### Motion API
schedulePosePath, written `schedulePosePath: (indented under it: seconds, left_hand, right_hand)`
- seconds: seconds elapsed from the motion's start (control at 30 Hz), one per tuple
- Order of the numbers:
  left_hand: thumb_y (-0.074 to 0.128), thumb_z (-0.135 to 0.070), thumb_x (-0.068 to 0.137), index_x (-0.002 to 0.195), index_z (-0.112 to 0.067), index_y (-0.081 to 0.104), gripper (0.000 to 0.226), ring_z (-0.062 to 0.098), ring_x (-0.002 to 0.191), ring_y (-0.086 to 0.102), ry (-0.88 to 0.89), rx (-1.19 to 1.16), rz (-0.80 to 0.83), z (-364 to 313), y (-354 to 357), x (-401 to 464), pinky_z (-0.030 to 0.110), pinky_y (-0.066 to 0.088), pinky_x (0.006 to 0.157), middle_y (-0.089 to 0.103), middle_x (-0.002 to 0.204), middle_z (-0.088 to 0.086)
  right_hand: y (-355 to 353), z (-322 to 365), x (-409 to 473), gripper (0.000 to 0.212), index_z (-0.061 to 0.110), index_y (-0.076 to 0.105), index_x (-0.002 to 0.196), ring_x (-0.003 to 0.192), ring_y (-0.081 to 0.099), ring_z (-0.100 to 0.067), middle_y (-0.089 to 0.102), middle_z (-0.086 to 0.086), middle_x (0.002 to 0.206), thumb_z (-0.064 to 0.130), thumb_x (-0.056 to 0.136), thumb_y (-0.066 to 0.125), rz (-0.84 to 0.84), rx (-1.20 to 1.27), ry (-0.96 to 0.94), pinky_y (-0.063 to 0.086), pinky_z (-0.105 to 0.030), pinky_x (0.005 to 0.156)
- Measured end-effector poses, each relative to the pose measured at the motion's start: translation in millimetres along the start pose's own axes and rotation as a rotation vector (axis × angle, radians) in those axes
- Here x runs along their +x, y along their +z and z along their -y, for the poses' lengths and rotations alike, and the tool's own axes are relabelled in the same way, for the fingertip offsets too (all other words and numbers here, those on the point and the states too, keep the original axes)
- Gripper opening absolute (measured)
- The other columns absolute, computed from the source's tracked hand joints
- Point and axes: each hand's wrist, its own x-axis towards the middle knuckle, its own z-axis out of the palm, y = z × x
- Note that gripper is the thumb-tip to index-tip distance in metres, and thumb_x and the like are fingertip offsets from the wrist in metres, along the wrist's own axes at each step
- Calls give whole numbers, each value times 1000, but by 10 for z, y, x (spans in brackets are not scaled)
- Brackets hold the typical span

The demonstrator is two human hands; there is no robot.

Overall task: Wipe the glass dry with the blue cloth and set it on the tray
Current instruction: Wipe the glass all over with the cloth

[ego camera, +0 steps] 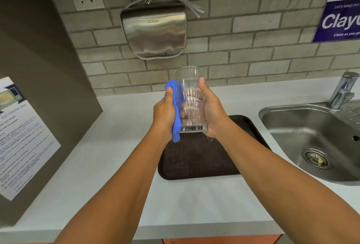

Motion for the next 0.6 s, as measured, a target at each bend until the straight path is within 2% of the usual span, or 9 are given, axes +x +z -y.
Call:
schedulePosePath:
  seconds: [0.07, 0.1, 0.17, 0.27, 0.33, 0.4, 0.47, 0.53, 0.6]
  left_hand:
    - [40, -60, 94, 122, -19, 63, 55, 29, 86, 73, 20, -15, -11, 37, 2, 0, 41, 61, 71, 74, 103, 7]
    - [39, -60, 94, 125, -20, 61, 55, 26, 83, 73, 37, -16, -16, 42, 0, -2, 38, 61, 67, 74, 101, 5]
    - [40, -58, 95, 124, -22, 61, 50, 15, 69, 71, 75, -48, -25, 39, -7, -11, 30, 58, 55, 73, 95, 1]
    - [42, -55, 96, 112, -27, 62, 38, 2, 54, 67, 129, -74, -33, 33, 1, -51, 18, 53, 47, 70, 89, -2]
    - [40, -54, 97, 97, -34, 60, 28, 1, 56, 65, 179, -39, -60, 52, 9, -63, 19, 52, 49, 68, 86, -6]
    - [40, -55, 97, 89, -38, 59, 26, 9, 70, 66, 222, 5, -92, 74, 13, -59, 26, 54, 60, 67, 84, -7]
    - [41, -54, 96, 94, -33, 60, 29, 15, 82, 67, 246, 58, -115, 79, 19, -66, 29, 53, 70, 68, 89, -4]
    - [42, -54, 96, 99, -25, 60, 34, 16, 85, 66, 278, 101, -141, 90, 36, -64, 28, 51, 72, 66, 97, 2]
    - [43, -52, 96, 100, -24, 60, 32, 10, 84, 62, 393, 190, -156, 96, 64, -89, 22, 46, 70, 58, 103, 2]
  right_hand:
    - [30, 7, -16, 72, 18, 77, 105, 92, 74, -38, 70, -25, 114, 80, 76, 54, -56, -36, 10, 57, -54, 93]
    - [49, 6, -26, 74, 19, 75, 107, 99, 72, -41, 69, -24, 116, 82, 74, 54, -97, -74, 19, 54, -56, 98]
    - [72, -7, -35, 74, 20, 71, 107, 90, 70, -33, 69, -13, 103, 83, 74, 53, -211, -152, 30, 55, -52, 96]
    - [85, -41, -33, 68, 19, 68, 105, 80, 70, -20, 74, -5, 93, 80, 82, 48, -306, -206, 0, 56, -36, 72]
    - [115, -65, -43, 65, 22, 68, 109, 95, 71, -23, 73, -7, 106, 77, 86, 44, -308, -214, 15, 56, -37, 80]
    - [156, -89, -82, 75, 23, 64, 123, 108, 66, -23, 67, -4, 120, 81, 80, 44, -267, -202, 43, 52, -38, 89]
    - [173, -121, -102, 82, 21, 58, 128, 96, 64, -16, 62, 0, 115, 81, 74, 54, -222, -228, 29, 47, -28, 76]
    - [174, -131, -112, 69, 19, 56, 124, 81, 61, -9, 61, 3, 104, 72, 80, 61, -227, -238, -9, 44, -23, 65]
    - [171, -142, -107, 63, 17, 55, 121, 72, 58, -6, 59, 4, 96, 68, 84, 60, -261, -255, -28, 44, -21, 60]
